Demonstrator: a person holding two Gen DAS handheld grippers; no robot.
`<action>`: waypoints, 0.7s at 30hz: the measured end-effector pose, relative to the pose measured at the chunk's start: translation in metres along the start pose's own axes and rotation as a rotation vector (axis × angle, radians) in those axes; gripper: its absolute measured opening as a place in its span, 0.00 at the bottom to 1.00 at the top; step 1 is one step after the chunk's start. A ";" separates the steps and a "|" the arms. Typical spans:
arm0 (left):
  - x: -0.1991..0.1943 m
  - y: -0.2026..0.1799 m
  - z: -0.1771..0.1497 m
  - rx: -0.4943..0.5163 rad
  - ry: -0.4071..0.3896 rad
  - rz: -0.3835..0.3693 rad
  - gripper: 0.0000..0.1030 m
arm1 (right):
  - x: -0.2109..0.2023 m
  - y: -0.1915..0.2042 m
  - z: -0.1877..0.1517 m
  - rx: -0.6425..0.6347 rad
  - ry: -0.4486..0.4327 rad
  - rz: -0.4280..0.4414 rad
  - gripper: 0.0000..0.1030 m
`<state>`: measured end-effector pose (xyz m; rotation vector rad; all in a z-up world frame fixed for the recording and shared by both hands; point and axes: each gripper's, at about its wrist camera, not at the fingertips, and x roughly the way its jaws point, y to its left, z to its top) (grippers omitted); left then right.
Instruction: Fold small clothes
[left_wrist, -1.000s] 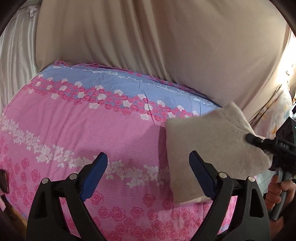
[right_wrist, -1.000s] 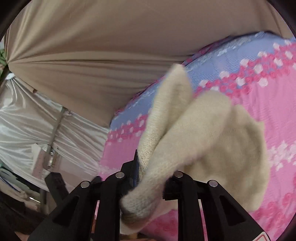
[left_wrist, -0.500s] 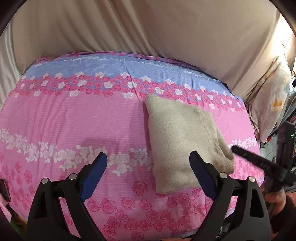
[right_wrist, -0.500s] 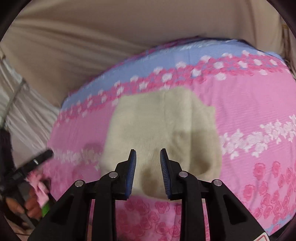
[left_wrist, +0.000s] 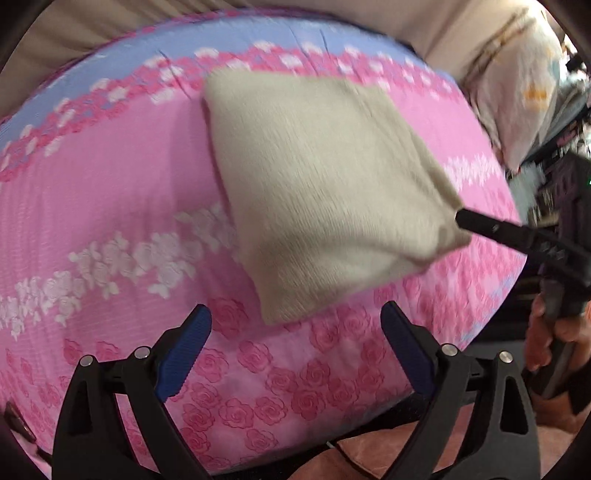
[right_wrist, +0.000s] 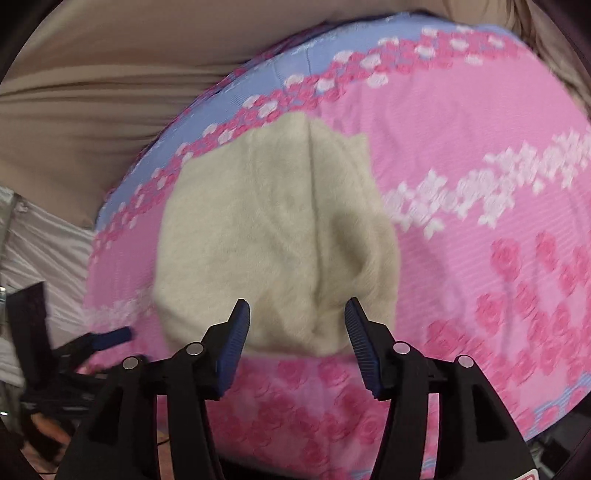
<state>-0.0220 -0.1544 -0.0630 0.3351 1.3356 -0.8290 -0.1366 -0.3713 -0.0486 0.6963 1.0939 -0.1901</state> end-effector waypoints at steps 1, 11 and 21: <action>0.007 -0.006 -0.002 0.034 -0.001 0.007 0.88 | 0.003 0.003 -0.006 -0.008 0.011 0.007 0.59; 0.004 0.018 -0.004 0.063 -0.049 0.005 0.12 | -0.039 0.028 0.015 -0.114 -0.029 0.097 0.02; 0.000 0.027 -0.038 0.039 -0.055 -0.008 0.39 | -0.017 0.002 -0.005 -0.102 -0.020 -0.129 0.34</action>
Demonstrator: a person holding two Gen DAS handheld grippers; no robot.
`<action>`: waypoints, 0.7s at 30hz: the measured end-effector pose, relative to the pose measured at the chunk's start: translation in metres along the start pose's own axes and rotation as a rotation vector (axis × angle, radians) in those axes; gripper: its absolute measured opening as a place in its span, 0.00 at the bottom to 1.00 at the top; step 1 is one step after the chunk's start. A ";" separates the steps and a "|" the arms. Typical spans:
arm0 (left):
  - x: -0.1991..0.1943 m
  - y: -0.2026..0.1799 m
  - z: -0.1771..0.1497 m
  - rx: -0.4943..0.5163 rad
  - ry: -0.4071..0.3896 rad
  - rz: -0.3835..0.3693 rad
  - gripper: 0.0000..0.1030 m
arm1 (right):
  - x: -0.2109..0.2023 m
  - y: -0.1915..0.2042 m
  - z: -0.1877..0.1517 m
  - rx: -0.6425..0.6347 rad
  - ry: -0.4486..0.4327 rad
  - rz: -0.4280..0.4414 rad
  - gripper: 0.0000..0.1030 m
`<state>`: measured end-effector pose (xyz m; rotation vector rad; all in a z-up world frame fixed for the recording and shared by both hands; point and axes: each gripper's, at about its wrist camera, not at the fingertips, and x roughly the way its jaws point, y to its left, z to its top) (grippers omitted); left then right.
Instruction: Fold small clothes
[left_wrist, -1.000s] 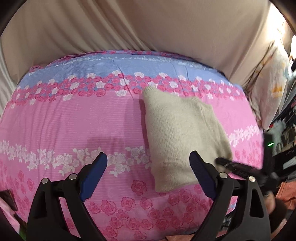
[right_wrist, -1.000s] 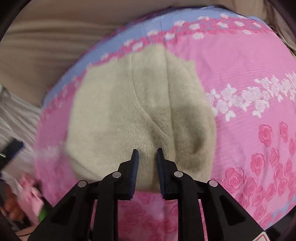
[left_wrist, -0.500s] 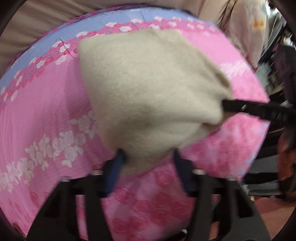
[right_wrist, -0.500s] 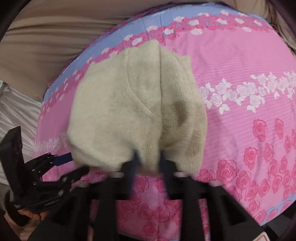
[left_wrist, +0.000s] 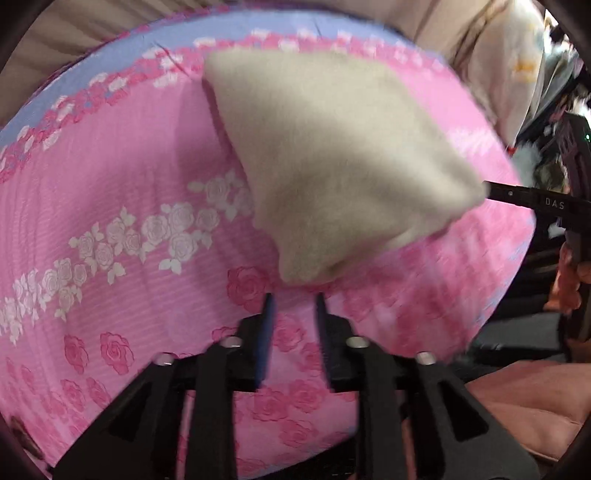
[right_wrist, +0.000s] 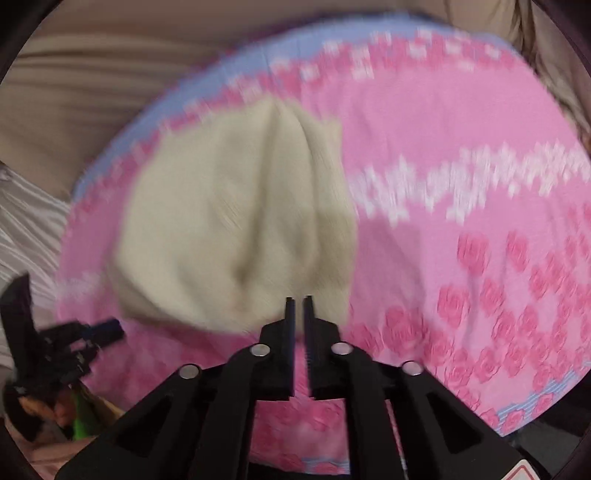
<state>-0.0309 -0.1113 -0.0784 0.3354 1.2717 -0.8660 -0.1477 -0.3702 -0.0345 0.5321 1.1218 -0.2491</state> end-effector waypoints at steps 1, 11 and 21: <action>-0.010 0.001 0.002 -0.035 -0.043 0.004 0.59 | -0.010 0.010 0.011 -0.022 -0.032 0.029 0.48; -0.030 -0.008 0.055 -0.137 -0.160 0.020 0.67 | 0.065 0.035 0.052 -0.041 0.074 0.062 0.10; -0.007 -0.012 0.062 -0.126 -0.101 0.150 0.74 | 0.053 0.013 0.034 -0.078 -0.006 -0.070 0.20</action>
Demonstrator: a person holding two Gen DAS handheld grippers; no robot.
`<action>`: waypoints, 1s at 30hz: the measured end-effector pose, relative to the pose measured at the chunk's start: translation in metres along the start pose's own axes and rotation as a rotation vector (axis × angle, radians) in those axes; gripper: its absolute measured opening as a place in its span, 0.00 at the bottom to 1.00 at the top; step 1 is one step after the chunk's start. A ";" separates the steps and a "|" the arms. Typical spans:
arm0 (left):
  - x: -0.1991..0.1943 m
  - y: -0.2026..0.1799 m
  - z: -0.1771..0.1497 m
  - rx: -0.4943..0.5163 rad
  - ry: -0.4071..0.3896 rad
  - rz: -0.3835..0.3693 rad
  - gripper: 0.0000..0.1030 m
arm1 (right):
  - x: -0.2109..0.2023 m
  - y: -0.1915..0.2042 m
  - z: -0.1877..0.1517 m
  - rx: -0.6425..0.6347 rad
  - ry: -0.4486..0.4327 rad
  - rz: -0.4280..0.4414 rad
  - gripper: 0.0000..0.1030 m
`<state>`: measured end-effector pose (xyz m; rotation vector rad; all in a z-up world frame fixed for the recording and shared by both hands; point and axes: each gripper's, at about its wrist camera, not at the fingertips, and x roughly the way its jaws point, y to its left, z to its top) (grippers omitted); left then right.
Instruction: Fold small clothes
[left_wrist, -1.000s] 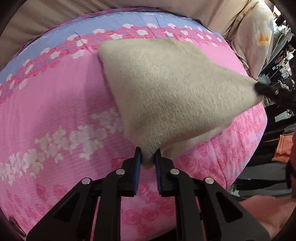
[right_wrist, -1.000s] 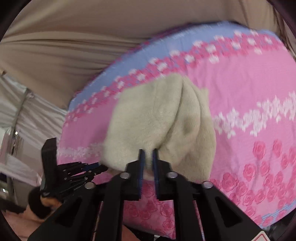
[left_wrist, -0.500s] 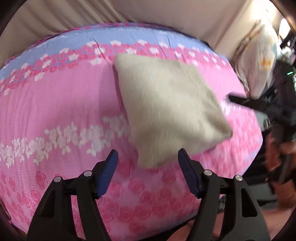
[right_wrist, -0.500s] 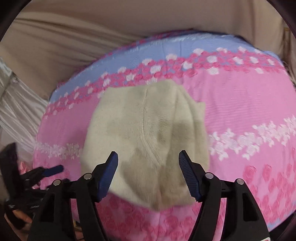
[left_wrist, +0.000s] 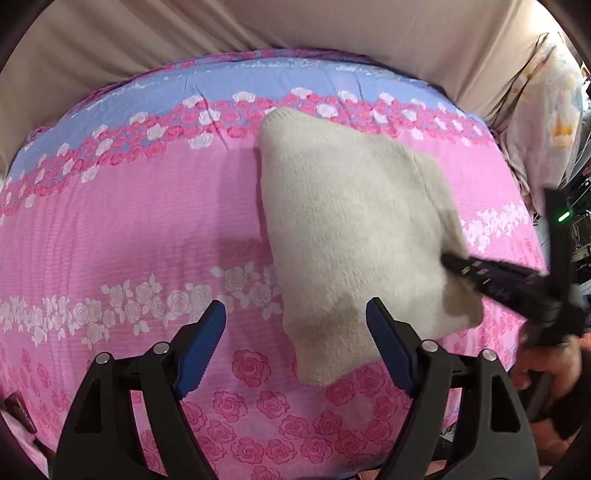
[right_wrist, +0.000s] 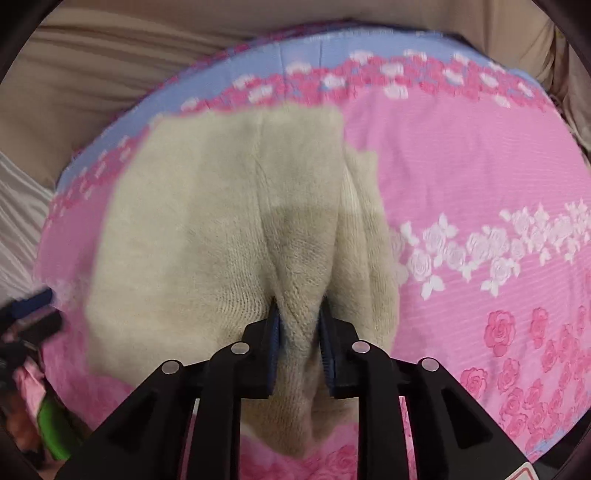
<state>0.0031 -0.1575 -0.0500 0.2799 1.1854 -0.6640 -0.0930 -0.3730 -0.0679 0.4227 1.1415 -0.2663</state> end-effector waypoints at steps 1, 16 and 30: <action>0.001 0.000 -0.001 -0.001 0.003 0.006 0.74 | -0.018 0.003 0.004 0.011 -0.046 0.018 0.20; 0.017 0.002 0.004 -0.014 0.032 0.020 0.76 | -0.010 0.008 0.043 -0.004 -0.044 0.026 0.39; 0.031 0.027 0.044 -0.204 -0.001 -0.097 0.83 | 0.019 -0.002 0.085 -0.020 -0.055 0.057 0.14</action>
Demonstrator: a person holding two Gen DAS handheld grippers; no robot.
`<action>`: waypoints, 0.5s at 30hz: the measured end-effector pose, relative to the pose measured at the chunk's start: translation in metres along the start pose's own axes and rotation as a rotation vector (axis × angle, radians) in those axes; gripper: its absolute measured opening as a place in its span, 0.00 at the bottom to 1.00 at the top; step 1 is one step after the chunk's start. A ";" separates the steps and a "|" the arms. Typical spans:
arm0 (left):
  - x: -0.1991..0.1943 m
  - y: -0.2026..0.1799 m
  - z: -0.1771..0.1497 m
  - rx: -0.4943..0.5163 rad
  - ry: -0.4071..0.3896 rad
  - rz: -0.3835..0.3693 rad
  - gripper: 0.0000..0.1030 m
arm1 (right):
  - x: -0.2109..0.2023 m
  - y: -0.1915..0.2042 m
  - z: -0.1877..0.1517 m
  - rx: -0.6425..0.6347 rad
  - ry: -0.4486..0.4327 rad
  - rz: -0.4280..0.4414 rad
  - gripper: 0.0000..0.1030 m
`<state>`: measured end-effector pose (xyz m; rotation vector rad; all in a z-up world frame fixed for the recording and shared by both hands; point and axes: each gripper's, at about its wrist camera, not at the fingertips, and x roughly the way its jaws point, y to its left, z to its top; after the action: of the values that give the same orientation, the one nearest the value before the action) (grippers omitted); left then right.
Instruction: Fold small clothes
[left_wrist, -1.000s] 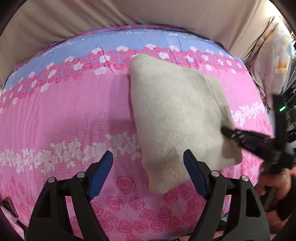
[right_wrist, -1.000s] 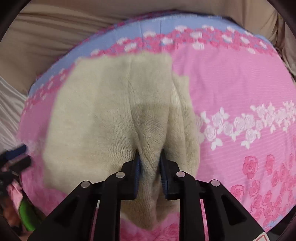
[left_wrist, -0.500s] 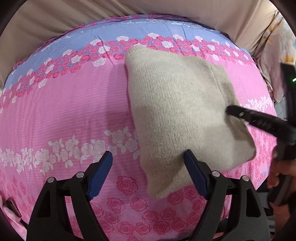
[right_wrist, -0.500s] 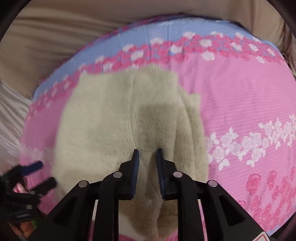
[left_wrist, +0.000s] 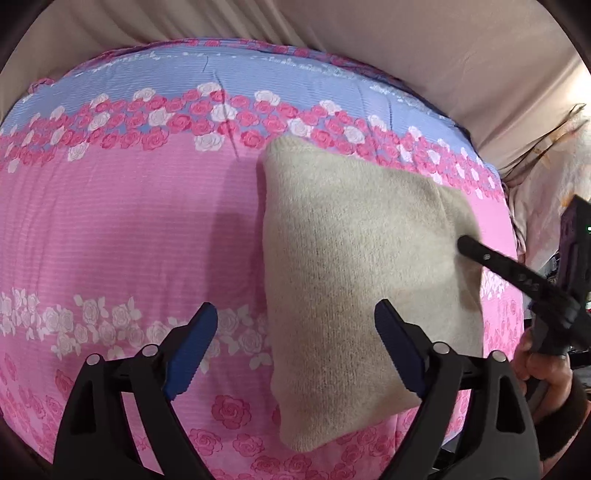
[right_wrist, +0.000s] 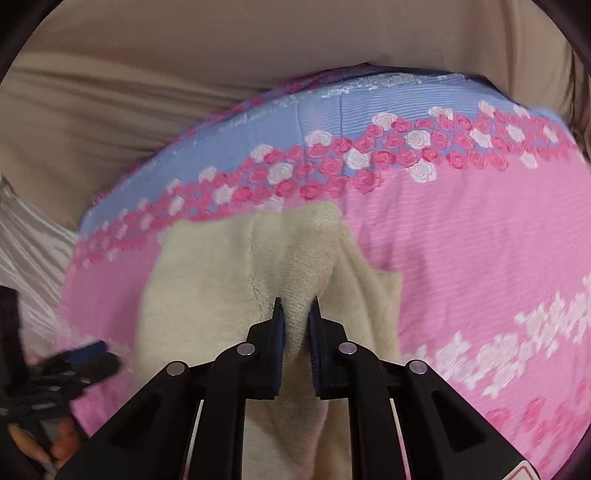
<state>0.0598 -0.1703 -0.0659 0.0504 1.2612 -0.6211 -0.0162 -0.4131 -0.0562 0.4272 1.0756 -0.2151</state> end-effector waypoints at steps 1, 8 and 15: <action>0.006 -0.001 0.000 -0.003 0.014 -0.003 0.83 | 0.023 -0.006 -0.003 -0.012 0.084 -0.030 0.15; 0.023 0.009 -0.002 -0.091 0.062 -0.100 0.83 | -0.015 -0.017 -0.015 0.059 0.009 -0.036 0.62; 0.051 0.024 -0.004 -0.188 0.123 -0.238 0.85 | 0.002 -0.056 -0.050 0.159 0.100 -0.014 0.74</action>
<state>0.0760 -0.1694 -0.1206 -0.2233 1.4520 -0.7092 -0.0764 -0.4413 -0.0908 0.5782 1.1640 -0.2956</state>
